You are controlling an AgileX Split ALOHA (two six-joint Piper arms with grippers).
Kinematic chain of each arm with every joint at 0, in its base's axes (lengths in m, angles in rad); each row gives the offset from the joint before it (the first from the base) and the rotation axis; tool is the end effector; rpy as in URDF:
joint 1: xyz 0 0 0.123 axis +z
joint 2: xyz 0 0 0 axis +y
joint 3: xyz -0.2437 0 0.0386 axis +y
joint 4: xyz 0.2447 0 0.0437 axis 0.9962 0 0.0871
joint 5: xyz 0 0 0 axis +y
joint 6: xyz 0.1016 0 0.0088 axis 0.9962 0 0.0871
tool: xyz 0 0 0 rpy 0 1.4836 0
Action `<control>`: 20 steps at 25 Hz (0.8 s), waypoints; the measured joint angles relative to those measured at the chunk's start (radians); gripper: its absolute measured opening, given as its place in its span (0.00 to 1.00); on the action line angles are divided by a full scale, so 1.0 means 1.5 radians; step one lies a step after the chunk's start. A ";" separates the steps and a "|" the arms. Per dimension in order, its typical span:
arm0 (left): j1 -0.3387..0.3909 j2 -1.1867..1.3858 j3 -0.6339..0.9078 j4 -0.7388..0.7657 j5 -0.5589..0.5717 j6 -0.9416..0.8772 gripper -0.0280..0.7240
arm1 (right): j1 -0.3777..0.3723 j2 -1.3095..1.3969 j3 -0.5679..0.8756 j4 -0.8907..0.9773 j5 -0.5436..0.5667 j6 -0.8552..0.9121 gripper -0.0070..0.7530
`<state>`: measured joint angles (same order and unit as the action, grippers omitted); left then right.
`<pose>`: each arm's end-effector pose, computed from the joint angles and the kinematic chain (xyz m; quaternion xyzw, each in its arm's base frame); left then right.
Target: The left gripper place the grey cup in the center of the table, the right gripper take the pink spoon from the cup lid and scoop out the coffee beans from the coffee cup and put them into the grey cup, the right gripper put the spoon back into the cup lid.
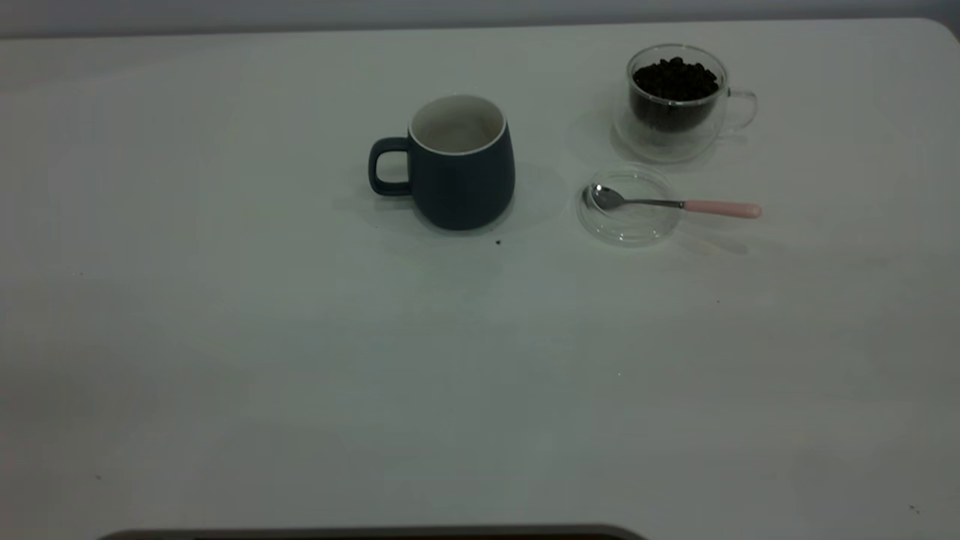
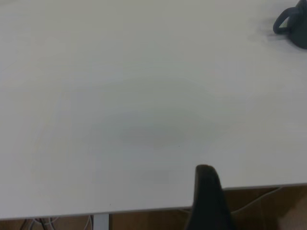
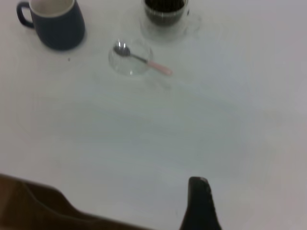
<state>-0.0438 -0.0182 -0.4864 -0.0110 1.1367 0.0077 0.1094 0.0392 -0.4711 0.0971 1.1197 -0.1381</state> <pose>0.0358 -0.0026 0.2608 0.0229 0.8710 -0.0143 0.4906 0.0446 0.0138 0.2559 -0.1107 0.8766 0.0418 0.4664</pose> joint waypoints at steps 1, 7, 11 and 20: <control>0.000 0.000 0.000 0.000 0.000 0.000 0.79 | 0.000 -0.003 0.000 0.000 0.001 0.000 0.79; 0.000 0.000 0.000 0.000 0.000 0.000 0.79 | 0.000 -0.003 0.000 0.001 0.001 0.000 0.79; 0.000 0.000 0.000 0.000 0.000 0.000 0.79 | 0.000 -0.003 0.000 0.002 0.001 0.000 0.79; 0.000 0.000 0.000 0.000 0.000 0.001 0.79 | -0.051 -0.004 0.000 -0.019 0.001 0.013 0.79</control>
<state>-0.0438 -0.0182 -0.4864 -0.0110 1.1367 0.0095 0.0330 0.0338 -0.4711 0.0681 1.1208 -0.1188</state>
